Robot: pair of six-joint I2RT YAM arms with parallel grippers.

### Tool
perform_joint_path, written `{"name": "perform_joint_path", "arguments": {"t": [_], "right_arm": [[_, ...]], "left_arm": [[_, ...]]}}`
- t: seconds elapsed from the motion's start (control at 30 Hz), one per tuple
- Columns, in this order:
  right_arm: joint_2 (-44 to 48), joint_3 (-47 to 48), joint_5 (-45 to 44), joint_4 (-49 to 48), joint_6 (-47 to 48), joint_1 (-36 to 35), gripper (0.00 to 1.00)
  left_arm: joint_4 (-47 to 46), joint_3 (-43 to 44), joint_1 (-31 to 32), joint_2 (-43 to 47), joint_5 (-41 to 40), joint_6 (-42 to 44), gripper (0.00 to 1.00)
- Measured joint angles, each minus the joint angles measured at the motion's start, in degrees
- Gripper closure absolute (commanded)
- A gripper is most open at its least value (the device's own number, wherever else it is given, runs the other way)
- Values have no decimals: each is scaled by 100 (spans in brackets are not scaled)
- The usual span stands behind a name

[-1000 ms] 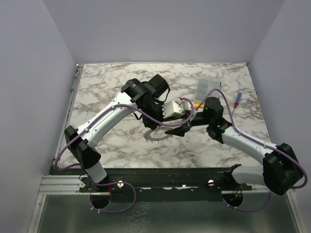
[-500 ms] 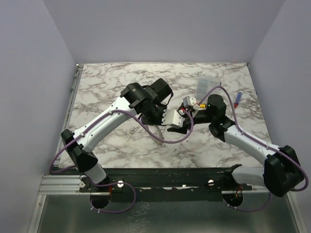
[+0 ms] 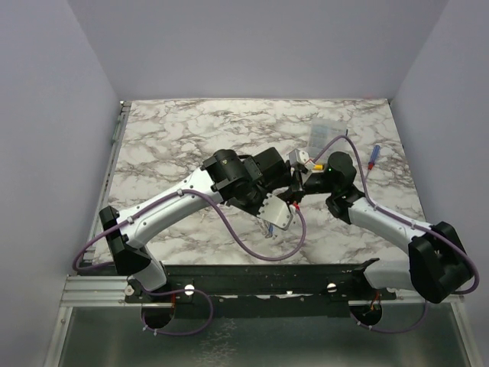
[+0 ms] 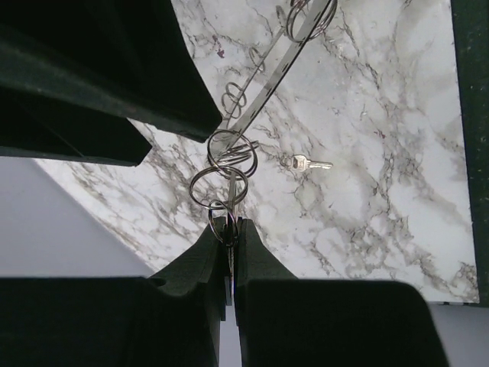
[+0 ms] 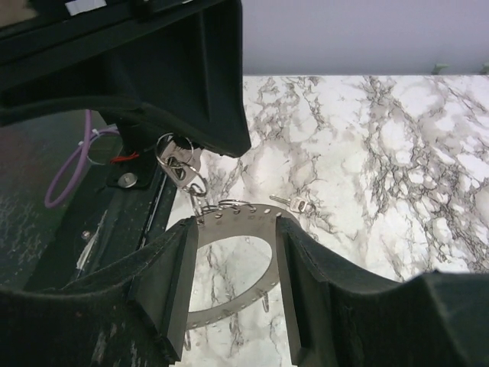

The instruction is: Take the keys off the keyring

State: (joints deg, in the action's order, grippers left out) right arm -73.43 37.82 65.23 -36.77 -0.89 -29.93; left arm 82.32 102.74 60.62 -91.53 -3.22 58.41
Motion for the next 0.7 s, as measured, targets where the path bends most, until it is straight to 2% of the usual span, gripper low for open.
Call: {"name": "perform_joint_path", "arguments": {"t": [0.3,0.63,0.7], "right_arm": [[-81,-85,55,-262,-157,-37,48],[-83,-103,133,-267,-201,-319,49],[-94,-103,133,-269,-210,-339,53]], "left_arm": [[7,-39,424,0,-741,188,100],[4,-39,483,-2,-966,229,100],[4,-39,487,-2,-975,229,100]]}}
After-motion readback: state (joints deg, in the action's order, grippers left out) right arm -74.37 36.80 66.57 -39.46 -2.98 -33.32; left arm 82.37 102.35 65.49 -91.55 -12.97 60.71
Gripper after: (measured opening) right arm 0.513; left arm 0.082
